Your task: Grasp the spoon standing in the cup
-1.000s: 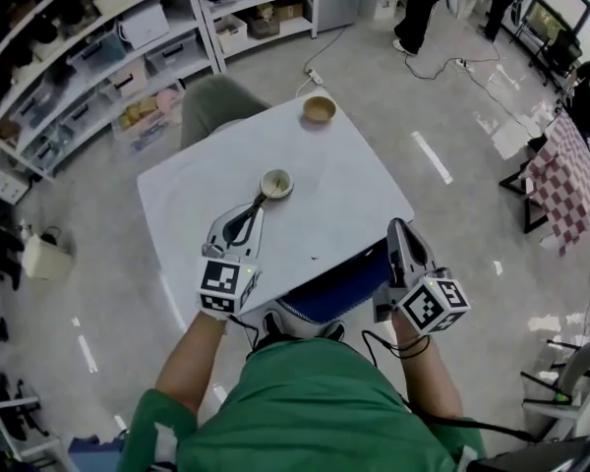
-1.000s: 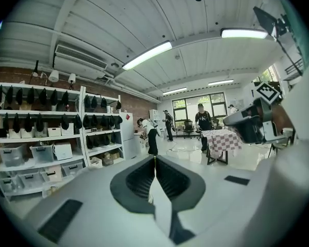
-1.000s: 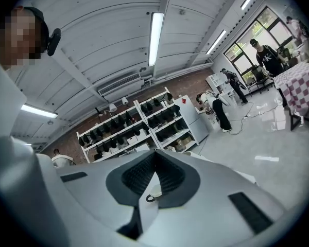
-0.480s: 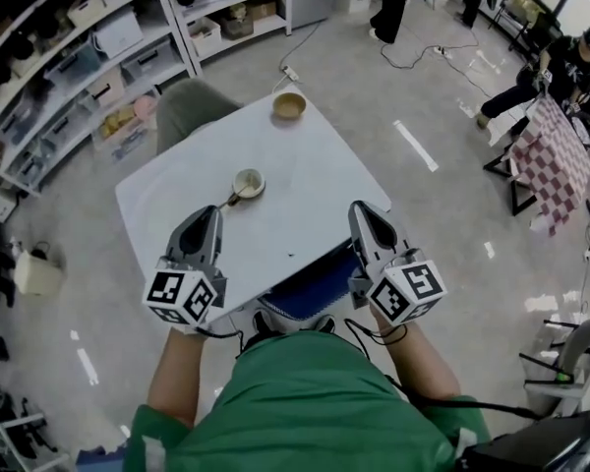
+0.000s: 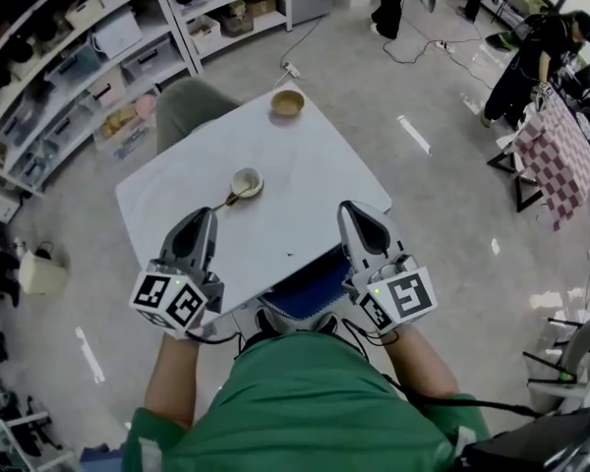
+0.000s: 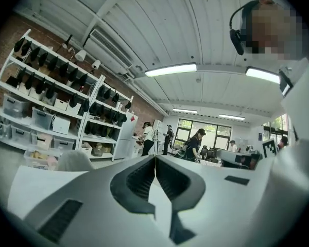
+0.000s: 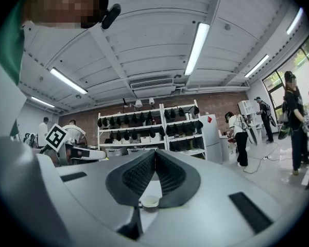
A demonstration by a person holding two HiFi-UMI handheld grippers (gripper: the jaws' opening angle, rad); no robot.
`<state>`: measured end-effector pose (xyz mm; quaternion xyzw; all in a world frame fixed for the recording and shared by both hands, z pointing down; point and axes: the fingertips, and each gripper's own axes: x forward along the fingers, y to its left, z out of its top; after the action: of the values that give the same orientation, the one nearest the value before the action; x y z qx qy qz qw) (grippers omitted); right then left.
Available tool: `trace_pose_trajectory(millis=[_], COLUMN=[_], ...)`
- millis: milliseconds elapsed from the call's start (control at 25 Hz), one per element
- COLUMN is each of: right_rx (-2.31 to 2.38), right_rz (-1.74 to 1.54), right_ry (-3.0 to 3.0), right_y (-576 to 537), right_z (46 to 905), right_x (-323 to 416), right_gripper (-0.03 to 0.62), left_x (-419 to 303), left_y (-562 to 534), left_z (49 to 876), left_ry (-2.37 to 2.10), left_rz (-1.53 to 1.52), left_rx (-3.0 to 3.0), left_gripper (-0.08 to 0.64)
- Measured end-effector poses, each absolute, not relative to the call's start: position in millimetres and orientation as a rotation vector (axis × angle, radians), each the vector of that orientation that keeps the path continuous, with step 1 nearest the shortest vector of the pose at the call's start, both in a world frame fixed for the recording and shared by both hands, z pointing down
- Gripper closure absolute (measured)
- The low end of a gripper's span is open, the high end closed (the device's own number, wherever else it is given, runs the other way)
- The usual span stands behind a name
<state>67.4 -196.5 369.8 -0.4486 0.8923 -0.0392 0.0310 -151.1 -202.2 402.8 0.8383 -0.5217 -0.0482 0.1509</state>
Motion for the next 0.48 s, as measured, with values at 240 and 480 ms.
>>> trace_pose_trajectory(millis=[240,480], right_rx=[-1.422,-1.458], right_rz=[-0.054,-0.002], right_ry=[2.775,2.791], right_y=[-200.3,-189.6], right_z=[368.6,366.7], right_x=[64.8,58.6], right_gripper=[0.569,0.569], left_x=[-152.6,-157.4], left_y=[-208.5,-204.2], left_z=[408.0,411.4], left_ry=[-1.461,-1.429], left_rz=[-0.153,-0.169], left_rx=[2.386,2.377], left_gripper=[0.535,0.535])
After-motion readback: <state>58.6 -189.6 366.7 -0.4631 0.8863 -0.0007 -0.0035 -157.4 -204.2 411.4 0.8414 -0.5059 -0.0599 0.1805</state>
